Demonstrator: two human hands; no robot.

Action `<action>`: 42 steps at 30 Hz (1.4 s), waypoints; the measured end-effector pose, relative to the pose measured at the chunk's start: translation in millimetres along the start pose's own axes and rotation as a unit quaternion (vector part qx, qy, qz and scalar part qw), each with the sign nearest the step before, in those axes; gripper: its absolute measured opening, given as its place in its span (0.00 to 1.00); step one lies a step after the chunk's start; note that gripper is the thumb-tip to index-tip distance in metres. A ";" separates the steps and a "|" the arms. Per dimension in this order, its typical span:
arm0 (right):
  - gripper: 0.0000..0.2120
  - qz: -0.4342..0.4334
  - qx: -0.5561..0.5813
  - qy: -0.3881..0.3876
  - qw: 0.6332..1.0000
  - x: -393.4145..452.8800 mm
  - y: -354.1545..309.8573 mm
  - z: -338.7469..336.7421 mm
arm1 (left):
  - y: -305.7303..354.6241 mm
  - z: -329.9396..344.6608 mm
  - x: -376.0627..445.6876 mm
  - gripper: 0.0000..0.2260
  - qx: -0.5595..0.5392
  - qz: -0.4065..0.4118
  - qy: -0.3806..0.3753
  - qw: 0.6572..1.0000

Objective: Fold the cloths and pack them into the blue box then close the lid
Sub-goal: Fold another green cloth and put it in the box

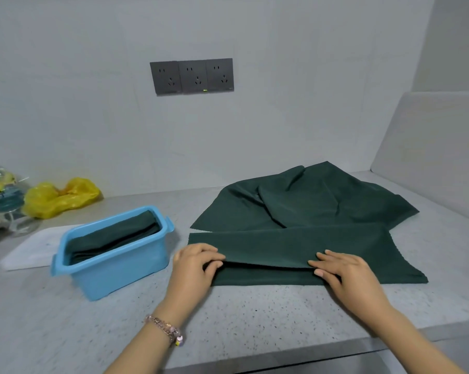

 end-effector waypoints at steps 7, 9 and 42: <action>0.11 0.014 -0.011 -0.037 0.999 -7.2 -1.2 12.0 | -7.8 -12.0 -5.3 0.07 0.024 0.043 0.023 0.999; 0.11 0.020 -0.013 -0.041 0.999 -7.1 -1.7 12.4 | -16.9 -3.9 -10.0 0.07 0.014 0.014 -0.031 0.999; 0.12 0.020 0.038 -0.066 0.997 -10.9 0.5 19.0 | 84.3 90.7 32.6 0.15 0.086 0.075 -0.165 0.980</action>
Point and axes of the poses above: each hand's wrist, its own x-axis towards the middle knuckle, its own z-axis out of the palm, y = z × x, the point moved 5 cm from there along x, towards the middle knuckle, and after that the axes turned 7 degrees about -z, right-handed, at the moved point
